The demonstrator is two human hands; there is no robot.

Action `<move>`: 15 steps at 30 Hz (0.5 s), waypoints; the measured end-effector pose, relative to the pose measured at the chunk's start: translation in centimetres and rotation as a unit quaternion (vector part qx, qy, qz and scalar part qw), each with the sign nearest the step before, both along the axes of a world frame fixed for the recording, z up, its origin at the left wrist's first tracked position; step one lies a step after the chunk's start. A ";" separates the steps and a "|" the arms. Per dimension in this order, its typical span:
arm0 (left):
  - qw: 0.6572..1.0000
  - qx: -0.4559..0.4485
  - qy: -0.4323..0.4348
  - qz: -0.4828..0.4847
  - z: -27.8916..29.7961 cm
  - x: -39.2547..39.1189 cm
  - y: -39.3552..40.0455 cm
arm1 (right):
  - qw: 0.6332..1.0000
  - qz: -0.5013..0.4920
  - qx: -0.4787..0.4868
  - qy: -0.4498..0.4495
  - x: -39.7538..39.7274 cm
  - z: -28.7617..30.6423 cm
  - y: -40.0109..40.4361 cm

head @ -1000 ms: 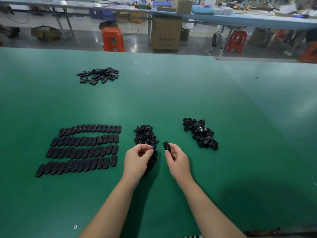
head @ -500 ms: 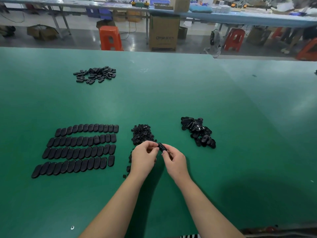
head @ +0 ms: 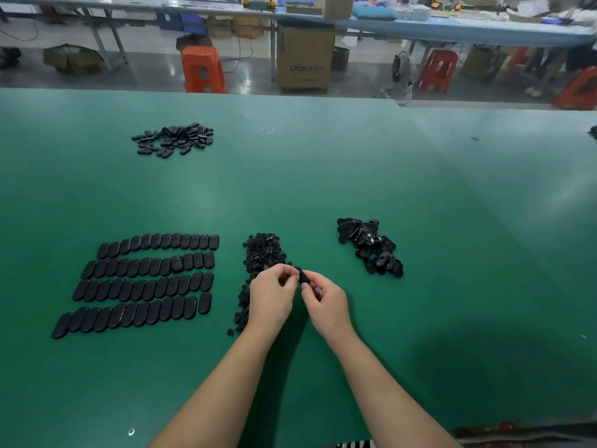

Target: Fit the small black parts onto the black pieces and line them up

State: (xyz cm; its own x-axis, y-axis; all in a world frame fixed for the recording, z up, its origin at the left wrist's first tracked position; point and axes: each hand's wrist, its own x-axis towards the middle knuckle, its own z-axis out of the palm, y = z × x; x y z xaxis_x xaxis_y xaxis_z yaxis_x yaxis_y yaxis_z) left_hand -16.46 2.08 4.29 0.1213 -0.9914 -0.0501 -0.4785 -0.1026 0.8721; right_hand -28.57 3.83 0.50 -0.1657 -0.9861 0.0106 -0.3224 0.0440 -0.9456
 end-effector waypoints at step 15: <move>0.989 0.062 0.132 -0.006 -0.5 0.9 -1.1 | 1.000 0.003 -0.006 -0.021 -0.3 0.0 0.0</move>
